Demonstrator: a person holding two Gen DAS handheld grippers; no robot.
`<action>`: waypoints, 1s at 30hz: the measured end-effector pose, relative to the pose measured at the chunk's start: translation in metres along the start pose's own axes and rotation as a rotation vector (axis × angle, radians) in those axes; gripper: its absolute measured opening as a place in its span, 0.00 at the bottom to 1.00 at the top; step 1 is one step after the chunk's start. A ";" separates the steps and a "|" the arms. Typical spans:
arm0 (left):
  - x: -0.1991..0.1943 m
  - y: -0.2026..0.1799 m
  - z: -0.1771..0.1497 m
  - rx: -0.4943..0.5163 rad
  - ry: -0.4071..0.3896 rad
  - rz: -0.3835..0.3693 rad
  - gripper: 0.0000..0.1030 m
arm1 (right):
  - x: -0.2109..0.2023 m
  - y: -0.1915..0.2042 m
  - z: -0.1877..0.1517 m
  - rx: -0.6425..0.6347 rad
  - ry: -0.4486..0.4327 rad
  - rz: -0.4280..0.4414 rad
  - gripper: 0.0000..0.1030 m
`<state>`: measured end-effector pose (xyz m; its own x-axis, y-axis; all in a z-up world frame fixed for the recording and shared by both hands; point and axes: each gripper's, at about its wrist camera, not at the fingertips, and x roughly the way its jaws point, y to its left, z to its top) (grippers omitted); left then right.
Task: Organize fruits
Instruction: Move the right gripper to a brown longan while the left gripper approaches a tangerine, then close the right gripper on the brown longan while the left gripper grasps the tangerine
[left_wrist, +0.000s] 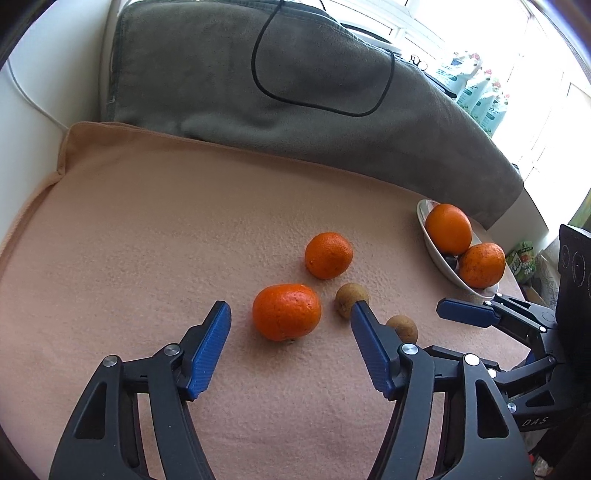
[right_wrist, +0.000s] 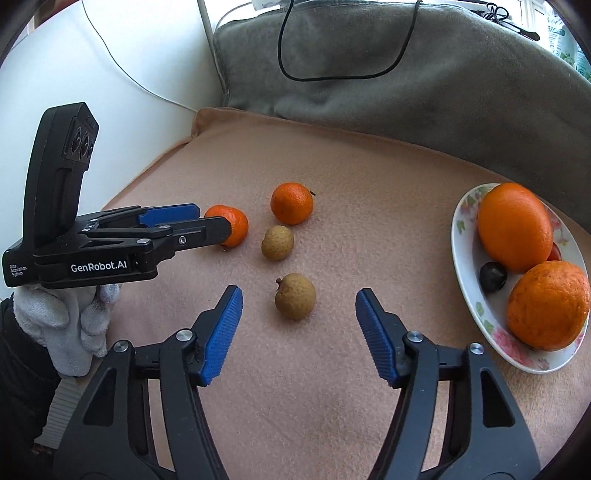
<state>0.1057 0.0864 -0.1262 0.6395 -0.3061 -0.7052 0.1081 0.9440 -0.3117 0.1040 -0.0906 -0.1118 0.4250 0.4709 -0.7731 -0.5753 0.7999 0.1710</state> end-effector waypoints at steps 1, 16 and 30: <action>0.001 0.000 0.000 -0.001 0.003 0.001 0.65 | 0.002 0.000 0.000 -0.002 0.003 0.001 0.64; 0.011 0.006 0.000 -0.008 0.023 0.001 0.49 | 0.024 -0.003 0.005 0.014 0.048 0.016 0.41; 0.012 0.008 0.000 -0.006 0.020 0.000 0.39 | 0.038 -0.001 0.008 0.021 0.064 0.025 0.28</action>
<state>0.1139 0.0901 -0.1371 0.6242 -0.3088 -0.7176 0.1035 0.9431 -0.3159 0.1262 -0.0707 -0.1364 0.3647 0.4668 -0.8057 -0.5703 0.7960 0.2030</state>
